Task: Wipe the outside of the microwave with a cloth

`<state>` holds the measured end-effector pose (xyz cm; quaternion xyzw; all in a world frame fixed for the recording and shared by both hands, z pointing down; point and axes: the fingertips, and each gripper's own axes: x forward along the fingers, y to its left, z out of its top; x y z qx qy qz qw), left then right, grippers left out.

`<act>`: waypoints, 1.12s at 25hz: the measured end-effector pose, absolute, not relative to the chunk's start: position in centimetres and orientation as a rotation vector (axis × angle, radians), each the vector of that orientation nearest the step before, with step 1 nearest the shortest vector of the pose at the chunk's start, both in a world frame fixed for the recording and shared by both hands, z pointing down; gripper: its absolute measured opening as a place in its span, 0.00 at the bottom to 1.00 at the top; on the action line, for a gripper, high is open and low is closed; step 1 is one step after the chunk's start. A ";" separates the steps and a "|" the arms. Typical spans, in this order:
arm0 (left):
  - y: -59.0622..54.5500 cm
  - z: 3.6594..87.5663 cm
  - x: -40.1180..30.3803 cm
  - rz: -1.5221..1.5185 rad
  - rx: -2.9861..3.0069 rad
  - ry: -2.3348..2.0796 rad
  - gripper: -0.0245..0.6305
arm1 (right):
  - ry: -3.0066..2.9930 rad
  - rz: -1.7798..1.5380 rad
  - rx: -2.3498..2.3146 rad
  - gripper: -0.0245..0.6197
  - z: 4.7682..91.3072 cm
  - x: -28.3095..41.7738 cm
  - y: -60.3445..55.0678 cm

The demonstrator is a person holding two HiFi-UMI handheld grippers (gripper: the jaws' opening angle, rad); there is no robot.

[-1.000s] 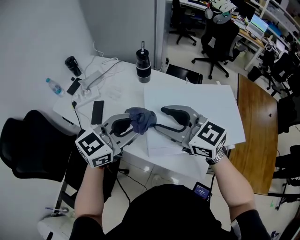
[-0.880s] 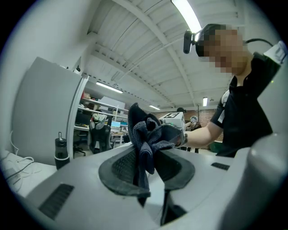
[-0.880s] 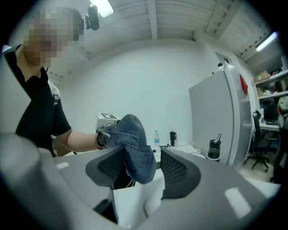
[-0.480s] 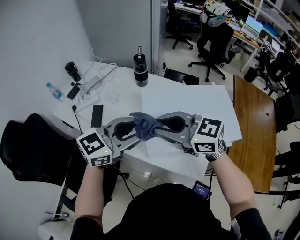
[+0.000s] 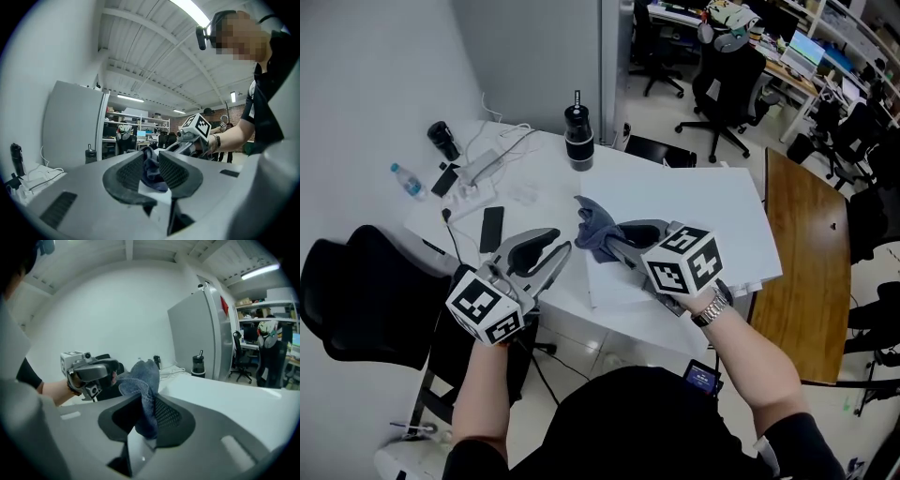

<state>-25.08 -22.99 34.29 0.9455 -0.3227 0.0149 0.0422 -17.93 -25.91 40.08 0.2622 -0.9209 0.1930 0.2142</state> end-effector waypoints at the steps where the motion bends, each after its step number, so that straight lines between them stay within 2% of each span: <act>1: -22.8 34.2 -24.9 0.042 2.896 -0.993 0.19 | -2.517 0.520 0.740 0.16 40.6 -18.1 -26.1; 13: -21.2 33.1 -23.0 -0.012 2.884 -1.109 0.05 | -2.316 0.312 0.837 0.16 42.5 -16.0 -27.9; 28: -20.6 31.4 -14.9 0.028 2.932 -1.045 0.04 | -2.248 0.337 1.003 0.16 42.4 -4.1 -29.3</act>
